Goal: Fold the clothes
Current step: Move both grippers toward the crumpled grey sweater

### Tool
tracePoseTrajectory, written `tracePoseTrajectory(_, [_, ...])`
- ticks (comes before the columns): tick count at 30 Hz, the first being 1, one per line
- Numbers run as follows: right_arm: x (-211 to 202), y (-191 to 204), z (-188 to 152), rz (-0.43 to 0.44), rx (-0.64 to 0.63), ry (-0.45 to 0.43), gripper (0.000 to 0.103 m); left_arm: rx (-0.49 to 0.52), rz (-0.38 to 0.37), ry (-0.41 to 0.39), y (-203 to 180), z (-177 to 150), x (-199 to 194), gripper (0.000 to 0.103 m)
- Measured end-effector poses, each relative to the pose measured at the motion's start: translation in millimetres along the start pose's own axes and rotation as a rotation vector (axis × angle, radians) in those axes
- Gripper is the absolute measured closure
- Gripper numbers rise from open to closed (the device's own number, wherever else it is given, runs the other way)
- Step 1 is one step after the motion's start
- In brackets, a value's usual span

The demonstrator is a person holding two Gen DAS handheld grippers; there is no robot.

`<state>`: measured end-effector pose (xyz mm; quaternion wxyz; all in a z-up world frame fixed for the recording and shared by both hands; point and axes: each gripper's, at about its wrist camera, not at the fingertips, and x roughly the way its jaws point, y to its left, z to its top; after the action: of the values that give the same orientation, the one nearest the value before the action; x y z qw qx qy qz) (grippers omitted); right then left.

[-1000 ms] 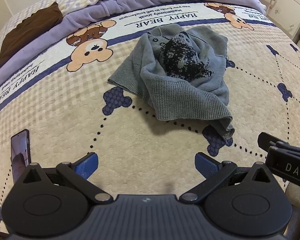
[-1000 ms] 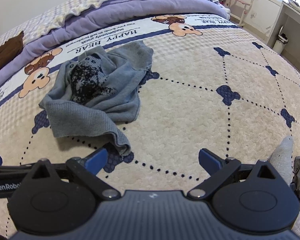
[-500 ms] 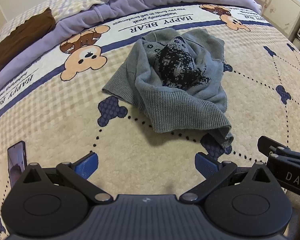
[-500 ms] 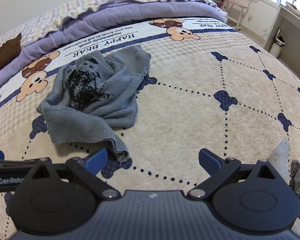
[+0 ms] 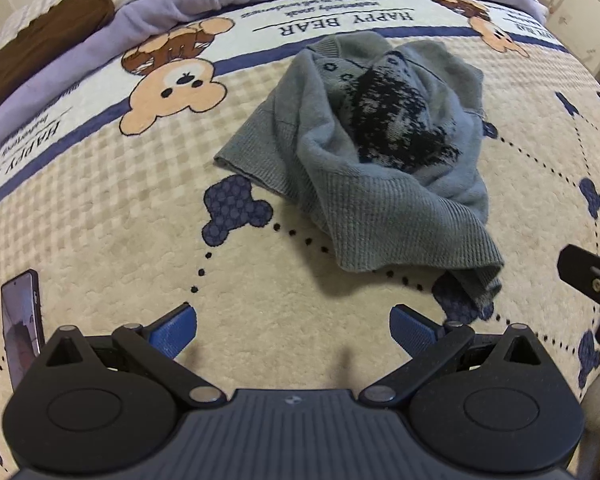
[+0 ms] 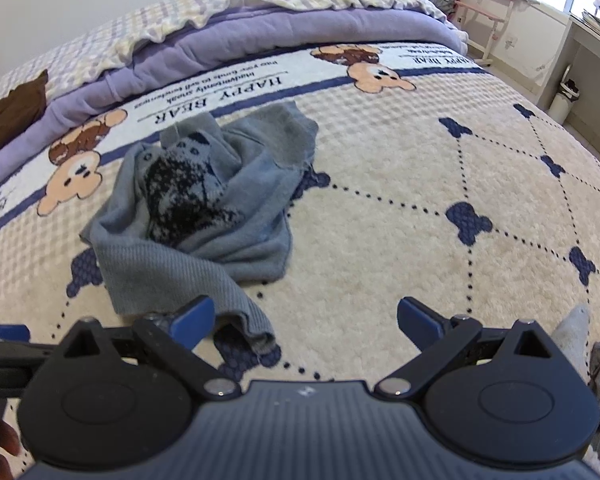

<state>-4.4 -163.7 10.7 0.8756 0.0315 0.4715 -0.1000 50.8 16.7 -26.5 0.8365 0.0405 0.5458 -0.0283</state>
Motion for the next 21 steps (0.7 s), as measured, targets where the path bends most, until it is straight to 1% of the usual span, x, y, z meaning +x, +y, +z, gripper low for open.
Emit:
tracePoseTrajectory(2, [1.8, 1.8, 3.8, 0.005, -0.006, 0.000, 0.004, 0.001, -0.003, 0.021, 3.7, 0.8, 4.9, 0.001])
tracePoseTrajectory(6, [6.9, 2.9, 12.3, 0.010, 0.004, 0.003, 0.004, 0.039, -0.063, -0.020, 5.4, 2.6, 7.8, 0.001])
tracePoseTrajectory(9, [9.2, 3.0, 20.0, 0.012, 0.016, -0.008, 0.004, 0.095, -0.053, -0.038, 2.5, 6.3, 13.1, 0.000])
tracePoseTrajectory(11, [12.2, 3.1, 24.5, 0.000, 0.024, -0.011, 0.004, 0.119, -0.047, -0.022, -2.7, 11.2, 16.7, 0.000])
tracePoseTrajectory(15, [17.9, 4.1, 30.8, -0.012, 0.018, -0.021, 0.004, 0.155, -0.069, -0.063, -1.3, 20.8, 17.8, 0.000])
tracePoseTrajectory(19, [26.3, 2.8, 35.3, -0.007, 0.012, -0.031, 0.004, 0.183, -0.076, -0.061, 3.8, 36.6, 26.4, 0.000])
tracePoseTrajectory(21, [30.2, 2.9, 37.2, -0.011, -0.014, -0.045, 0.004, 0.183, -0.084, -0.063, 6.9, 45.3, 30.4, 0.001])
